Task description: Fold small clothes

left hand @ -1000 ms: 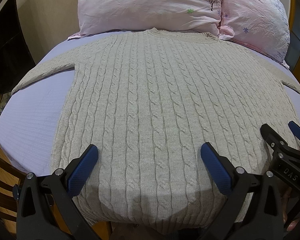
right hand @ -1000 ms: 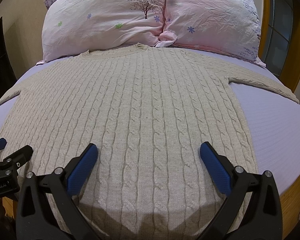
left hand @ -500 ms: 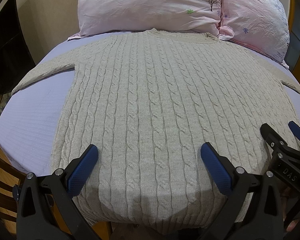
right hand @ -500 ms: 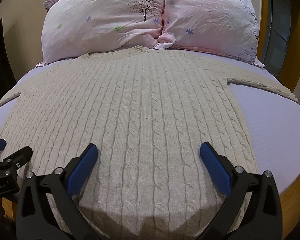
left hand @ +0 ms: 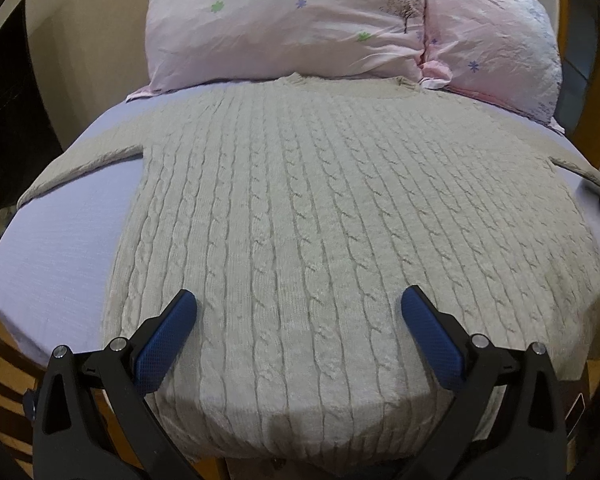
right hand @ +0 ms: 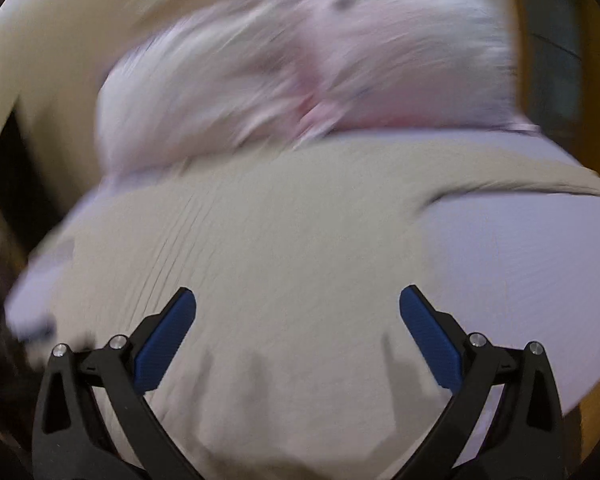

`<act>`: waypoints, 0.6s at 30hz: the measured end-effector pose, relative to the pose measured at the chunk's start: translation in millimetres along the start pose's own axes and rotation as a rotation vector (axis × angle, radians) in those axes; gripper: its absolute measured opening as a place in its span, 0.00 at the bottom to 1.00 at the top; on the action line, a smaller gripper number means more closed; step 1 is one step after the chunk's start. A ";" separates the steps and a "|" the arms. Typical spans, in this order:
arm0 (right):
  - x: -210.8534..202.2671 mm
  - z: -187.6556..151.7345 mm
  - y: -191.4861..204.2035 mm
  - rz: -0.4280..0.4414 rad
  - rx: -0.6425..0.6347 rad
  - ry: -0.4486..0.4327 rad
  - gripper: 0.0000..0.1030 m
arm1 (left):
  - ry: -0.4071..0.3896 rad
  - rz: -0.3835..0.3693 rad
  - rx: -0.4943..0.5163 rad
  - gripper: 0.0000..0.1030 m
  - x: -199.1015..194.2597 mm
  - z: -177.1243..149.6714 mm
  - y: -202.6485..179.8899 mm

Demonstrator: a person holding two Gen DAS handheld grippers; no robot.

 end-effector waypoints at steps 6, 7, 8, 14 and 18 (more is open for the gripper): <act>47.8 60.8 -183.8 -0.308 0.348 0.033 0.85 | -0.075 -0.072 -0.035 0.99 8.7 28.4 11.5; 55.6 61.6 -206.4 -0.341 0.403 0.049 0.75 | -0.095 -0.080 -0.048 0.99 9.7 35.6 16.8; 66.1 61.7 -230.8 -0.372 0.473 0.069 0.72 | -0.109 -0.083 -0.061 0.99 10.7 42.0 22.2; 107.3 58.4 -303.4 -0.461 0.720 0.093 0.54 | -0.185 -0.073 -0.204 0.99 18.0 75.9 71.7; 118.3 62.2 -334.4 -0.521 0.787 0.046 0.26 | -0.192 0.013 -0.295 0.99 25.0 82.9 124.2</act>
Point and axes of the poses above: each gripper's, at about its wrist camera, not at the fingertips, and x roughly the way its jaws point, y to its left, z to its top, the point moved 10 cm from there along x, roughly the way its jaws point, and after that the axes turned 14 degrees about -y, right-handed, at the moved point
